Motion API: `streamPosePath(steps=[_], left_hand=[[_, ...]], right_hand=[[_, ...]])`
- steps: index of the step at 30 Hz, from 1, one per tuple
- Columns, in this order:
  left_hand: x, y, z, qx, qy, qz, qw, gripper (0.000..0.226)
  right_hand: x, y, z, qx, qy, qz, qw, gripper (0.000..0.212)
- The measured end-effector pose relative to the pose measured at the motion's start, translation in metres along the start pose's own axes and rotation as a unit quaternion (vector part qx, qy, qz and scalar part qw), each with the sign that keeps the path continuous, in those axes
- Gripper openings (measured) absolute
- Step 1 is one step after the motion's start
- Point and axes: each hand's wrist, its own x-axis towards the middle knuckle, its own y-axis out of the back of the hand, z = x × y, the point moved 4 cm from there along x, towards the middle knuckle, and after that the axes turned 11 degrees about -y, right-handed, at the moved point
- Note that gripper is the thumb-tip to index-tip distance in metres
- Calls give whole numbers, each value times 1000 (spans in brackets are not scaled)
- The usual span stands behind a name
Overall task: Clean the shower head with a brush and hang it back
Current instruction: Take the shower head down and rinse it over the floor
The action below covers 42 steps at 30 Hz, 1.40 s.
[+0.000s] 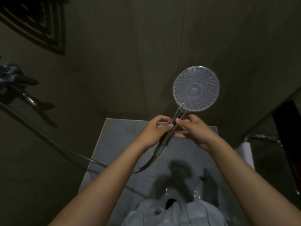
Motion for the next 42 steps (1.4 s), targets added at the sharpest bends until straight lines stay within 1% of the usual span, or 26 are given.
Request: streamPosePath(steps=[3, 6, 9, 11, 16, 19, 23, 27, 32, 34, 36, 39, 42], left_hand=[[-15, -11, 6, -16, -10, -11, 1000, 25], [-26, -20, 8, -38, -24, -27, 999, 33], [-40, -26, -11, -6, -14, -50, 999, 39], [-49, -29, -25, 22, -5, -47, 999, 44], [-55, -30, -36, 15, -17, 24, 999, 32], [-53, -29, -35, 3, -21, 36, 999, 32], [-50, -32, -33, -15, -19, -4, 1000, 28], [-46, -38, -31, -20, -11, -22, 999, 24], [-50, -46, -25, -91, 16, -54, 994, 16], [-52, -47, -22, -103, 18, -73, 992, 13], [-54, -48, -21, -76, 13, -93, 993, 12], [-58, -50, -25, 0, 12, -117, 993, 9], [-63, -50, -28, -8, 3, -77, 997, 4]], right_hand=[[-16, 11, 3, 28, 21, 26, 999, 5], [-29, 19, 2, 30, 44, 30, 998, 5], [-37, 28, 4, 32, 56, 47, 997, 13], [-42, 33, 5, 40, 56, 58, 996, 14], [-48, 32, 10, 67, 63, 63, 994, 14], [-51, 33, 15, 82, 54, 57, 993, 13], [-53, 42, 16, 95, 38, 53, 993, 24], [-54, 50, 14, 98, 38, 45, 993, 21], [-56, 55, 9, 84, 40, 37, 995, 24], [-58, 56, 10, 87, 43, 37, 995, 26], [-59, 57, 13, 92, 40, 39, 994, 29], [-61, 55, 18, 88, 34, 42, 995, 35], [-63, 53, 23, 102, 37, 39, 993, 34]])
